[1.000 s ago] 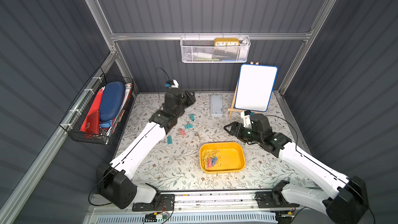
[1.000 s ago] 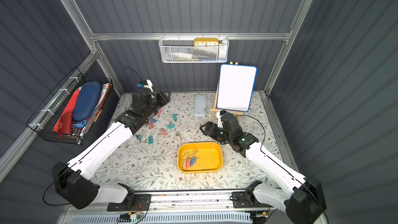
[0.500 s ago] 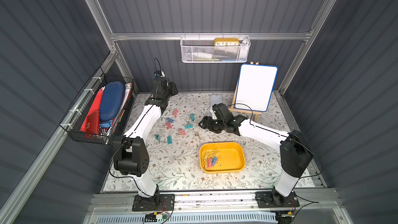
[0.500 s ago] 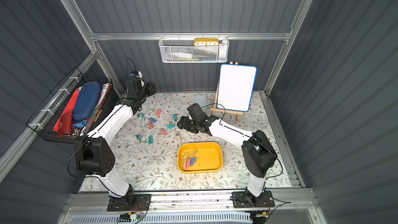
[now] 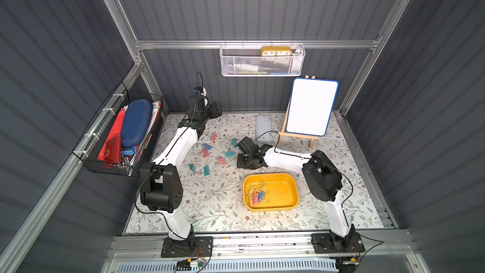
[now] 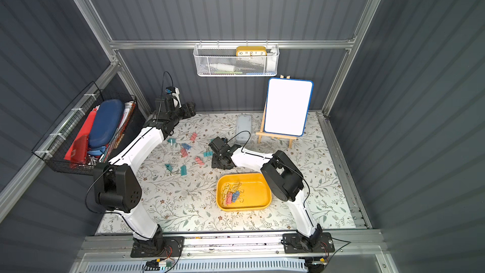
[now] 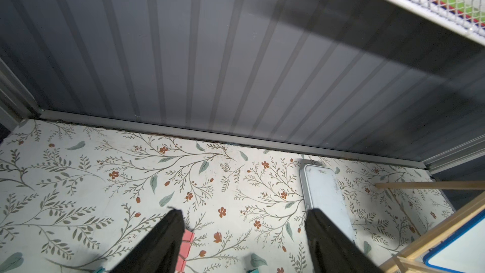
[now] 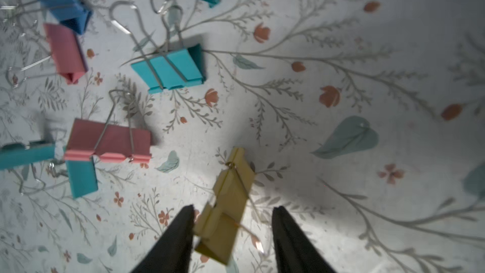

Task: Put the binder clips in the storage box
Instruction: Pick up the binder clip at the center of the board, then place the binder clip in the storage box.

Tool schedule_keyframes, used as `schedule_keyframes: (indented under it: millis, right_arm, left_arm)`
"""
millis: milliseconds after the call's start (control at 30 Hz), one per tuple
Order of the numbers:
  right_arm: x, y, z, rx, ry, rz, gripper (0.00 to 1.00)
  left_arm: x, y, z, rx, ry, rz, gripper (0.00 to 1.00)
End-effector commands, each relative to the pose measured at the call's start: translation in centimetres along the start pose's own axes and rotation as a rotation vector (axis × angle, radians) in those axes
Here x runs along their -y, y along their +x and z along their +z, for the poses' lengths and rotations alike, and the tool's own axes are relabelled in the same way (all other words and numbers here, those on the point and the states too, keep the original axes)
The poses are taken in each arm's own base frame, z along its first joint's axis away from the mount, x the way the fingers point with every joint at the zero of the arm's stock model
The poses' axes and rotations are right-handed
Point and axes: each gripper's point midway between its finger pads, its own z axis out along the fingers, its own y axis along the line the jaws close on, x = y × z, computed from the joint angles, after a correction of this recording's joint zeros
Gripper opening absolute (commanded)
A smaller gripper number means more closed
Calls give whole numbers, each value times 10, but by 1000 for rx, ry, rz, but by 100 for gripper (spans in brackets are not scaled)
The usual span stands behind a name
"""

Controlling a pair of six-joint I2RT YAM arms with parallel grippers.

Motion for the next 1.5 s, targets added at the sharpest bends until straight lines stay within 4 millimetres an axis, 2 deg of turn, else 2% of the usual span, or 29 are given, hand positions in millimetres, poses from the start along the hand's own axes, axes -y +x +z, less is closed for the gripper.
schedule_keyframes:
  millis: [0, 100, 200, 267, 433, 533, 633, 767, 833, 933, 1000, 1067, 1167, 1300, 1467]
  right_arm:
    - [8, -9, -4, 44, 60, -12, 33]
    - [7, -14, -12, 62, 59, -27, 19]
    - [2, -21, -29, 86, 44, -48, 11]
    - [-3, -27, -46, 111, 26, -65, 10]
    - [-13, -38, -105, 168, -41, -98, 10]
    - [-3, -27, -143, 171, -59, -112, 10]
    - [16, -9, -184, 183, -73, -127, 10]
    - [44, 29, -218, 151, -104, -150, 7]
    - [50, 52, -224, 105, -155, -185, 7]
    - [65, 81, -221, 54, -190, -223, 7]
    - [77, 97, -209, 12, -182, -235, 8]
    - [84, 106, -196, -7, -172, -224, 8]
    - [84, 118, -173, -70, -179, -219, 8]
    - [88, 125, -146, -156, -123, -226, 9]
    - [98, 112, -127, -125, -56, -202, 10]
  left_arm:
    - [5, -4, 0, 7, 29, 32, 81]
    - [8, -7, -3, 13, 42, 35, 83]
    - [11, -9, -5, 17, 56, 47, 83]
    - [11, -8, -6, 16, 57, 52, 83]
    - [10, -12, -9, 28, 50, 58, 83]
    - [13, -14, -12, 36, 61, 71, 85]
    - [21, -14, -15, 38, 110, 94, 99]
    - [31, -12, -17, 30, 170, 113, 99]
    - [34, -9, -15, 19, 187, 113, 99]
    - [37, -6, -13, 6, 208, 115, 99]
    - [38, -4, -12, 2, 213, 118, 99]
    - [37, -3, -11, -1, 209, 121, 99]
    - [35, -1, -9, -6, 199, 127, 99]
    - [34, 1, -8, -9, 195, 128, 99]
    - [33, 4, -6, -17, 192, 127, 99]
